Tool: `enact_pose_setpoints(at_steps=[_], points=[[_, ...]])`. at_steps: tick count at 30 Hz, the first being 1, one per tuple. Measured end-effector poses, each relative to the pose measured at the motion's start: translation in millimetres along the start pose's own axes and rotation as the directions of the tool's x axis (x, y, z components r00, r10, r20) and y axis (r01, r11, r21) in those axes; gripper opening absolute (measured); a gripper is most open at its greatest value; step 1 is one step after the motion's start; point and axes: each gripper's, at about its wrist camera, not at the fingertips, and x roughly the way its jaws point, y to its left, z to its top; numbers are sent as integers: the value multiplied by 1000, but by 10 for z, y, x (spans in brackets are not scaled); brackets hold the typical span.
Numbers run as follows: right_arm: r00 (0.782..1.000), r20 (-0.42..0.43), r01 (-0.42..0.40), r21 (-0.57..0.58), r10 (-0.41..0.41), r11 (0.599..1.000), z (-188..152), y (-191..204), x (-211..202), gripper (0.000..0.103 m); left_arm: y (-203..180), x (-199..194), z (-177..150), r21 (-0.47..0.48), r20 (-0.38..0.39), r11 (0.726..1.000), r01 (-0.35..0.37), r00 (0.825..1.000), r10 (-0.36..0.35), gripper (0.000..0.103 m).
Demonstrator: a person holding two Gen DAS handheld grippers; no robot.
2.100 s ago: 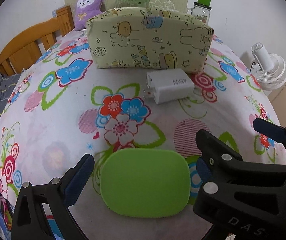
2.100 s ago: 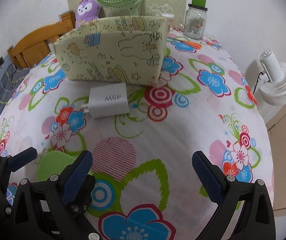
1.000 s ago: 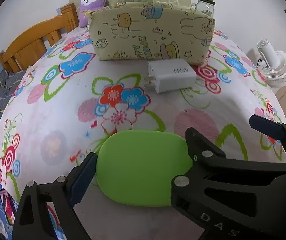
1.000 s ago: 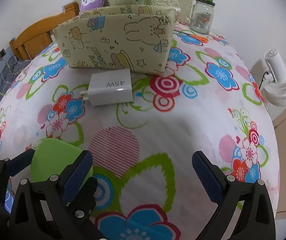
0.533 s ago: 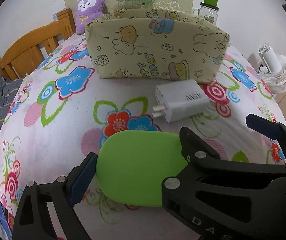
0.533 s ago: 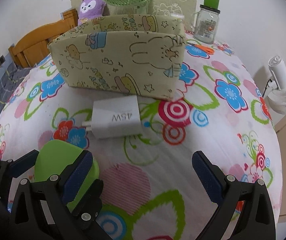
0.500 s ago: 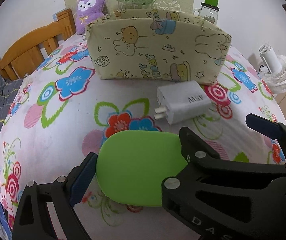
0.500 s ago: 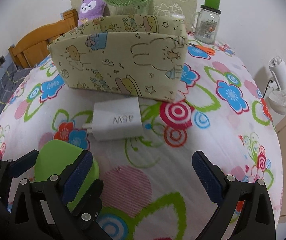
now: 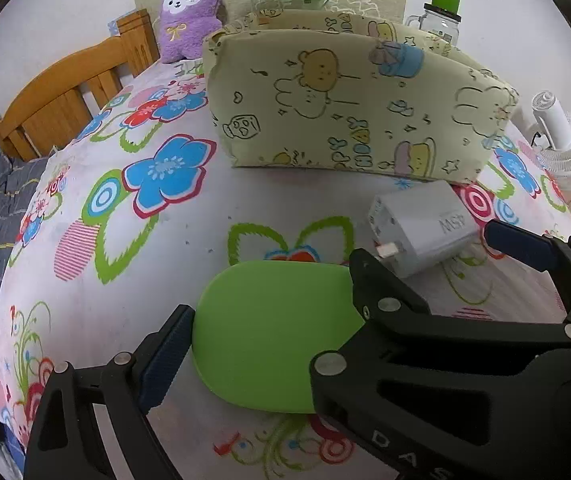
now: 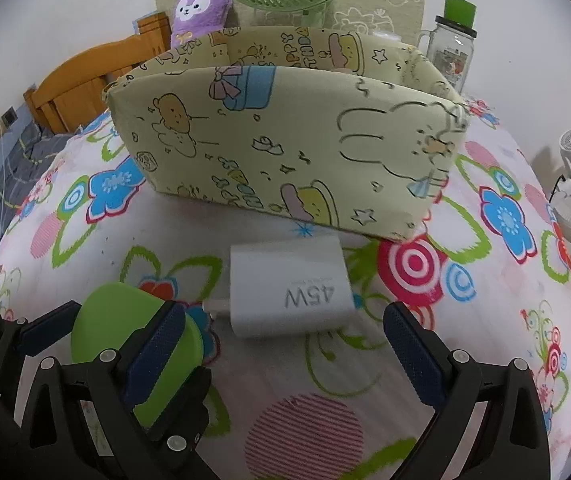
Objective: Organize rigid objects
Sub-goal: 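Close the left tool on the green pad while the right tool grasps the wall charger, then lift the green pad and wall charger and carry both over the box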
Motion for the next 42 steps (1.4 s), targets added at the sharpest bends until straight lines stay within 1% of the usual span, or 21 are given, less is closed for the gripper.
enact_pose_setpoints(at_steps=[5,6,8,10,11,12,21,28,31,32,33,36,42], points=[[1000,-3,8,30,-8,1000,61,13,98,100,57,81,86,24,-4,1000,7,1000,-6,95],[1000,-5,7,40,-7,999,68,11,114,97,63,91,101,30,-3,1000,8,1000,-8,95],[1000,-4,7,56,-6,998,83,9,140,95,79,122,133,42,-3,999,15,1000,-15,95],[1000,6,4,55,-4,998,105,22,148,90,92,138,156,53,-2,998,21,1000,-21,95],[1000,10,4,52,-4,999,114,33,147,83,97,147,167,57,-2,998,24,1000,-24,95],[1000,1,22,50,-22,999,124,36,161,75,100,154,175,62,-2,998,26,1000,-26,95],[999,-26,49,85,-47,995,150,24,159,74,113,167,231,98,-6,994,52,999,-52,95],[996,-15,86,124,-85,989,158,-27,-11,74,46,28,267,133,14,988,73,997,-76,95],[996,-13,91,153,-90,984,152,-70,-107,74,11,-65,257,141,29,987,82,996,-87,95],[996,-12,92,161,-92,983,146,-81,-141,72,0,-96,258,143,33,986,84,995,-90,95],[993,-4,118,156,-119,981,141,-83,-178,59,-12,-118,255,145,37,987,76,996,-82,95],[995,-31,96,167,-93,981,128,-103,-204,58,-27,-189,252,150,41,985,80,995,-87,95],[996,-12,90,162,-89,983,11,-89,-253,59,-53,-222,134,153,38,986,72,996,-79,95]])
